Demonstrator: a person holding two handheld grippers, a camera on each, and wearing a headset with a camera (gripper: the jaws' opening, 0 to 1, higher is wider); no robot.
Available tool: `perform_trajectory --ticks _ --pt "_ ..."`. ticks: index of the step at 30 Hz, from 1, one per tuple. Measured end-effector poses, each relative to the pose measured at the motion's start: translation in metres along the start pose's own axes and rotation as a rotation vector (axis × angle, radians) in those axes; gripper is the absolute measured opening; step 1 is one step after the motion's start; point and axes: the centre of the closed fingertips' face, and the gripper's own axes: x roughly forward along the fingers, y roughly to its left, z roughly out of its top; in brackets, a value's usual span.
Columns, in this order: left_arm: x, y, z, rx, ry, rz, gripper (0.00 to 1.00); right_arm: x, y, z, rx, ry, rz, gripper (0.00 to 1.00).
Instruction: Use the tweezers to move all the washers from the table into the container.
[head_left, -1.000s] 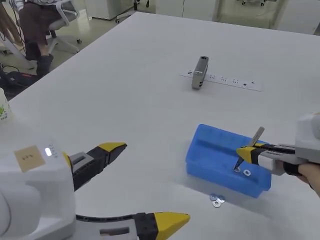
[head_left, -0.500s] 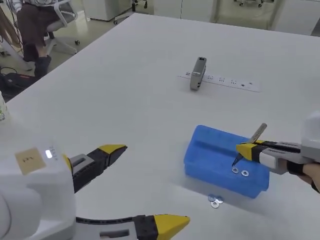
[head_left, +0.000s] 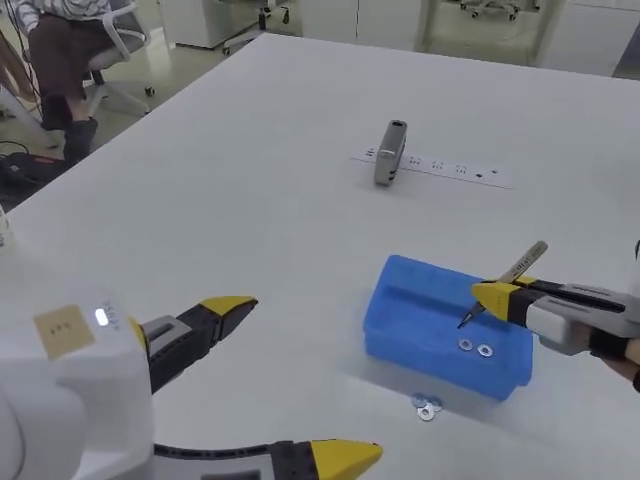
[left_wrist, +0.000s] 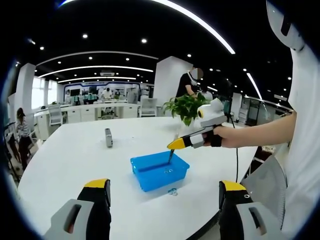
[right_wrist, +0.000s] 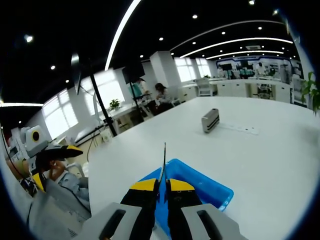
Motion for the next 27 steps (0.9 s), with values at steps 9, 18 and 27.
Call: perform_trajectory --ticks 9,18,27 --pt "0.001 -0.002 0.001 0.005 -0.001 -0.008 0.91 -0.007 0.019 0.001 0.003 -0.021 0.033 0.04" --pt "-0.001 -0.001 0.000 0.006 0.000 -0.005 0.91 -0.002 0.037 -0.015 -0.012 0.015 0.085 0.04" --pt "-0.002 -0.001 -0.002 0.006 0.004 -0.001 0.91 0.012 0.044 -0.038 -0.059 0.088 0.123 0.04"
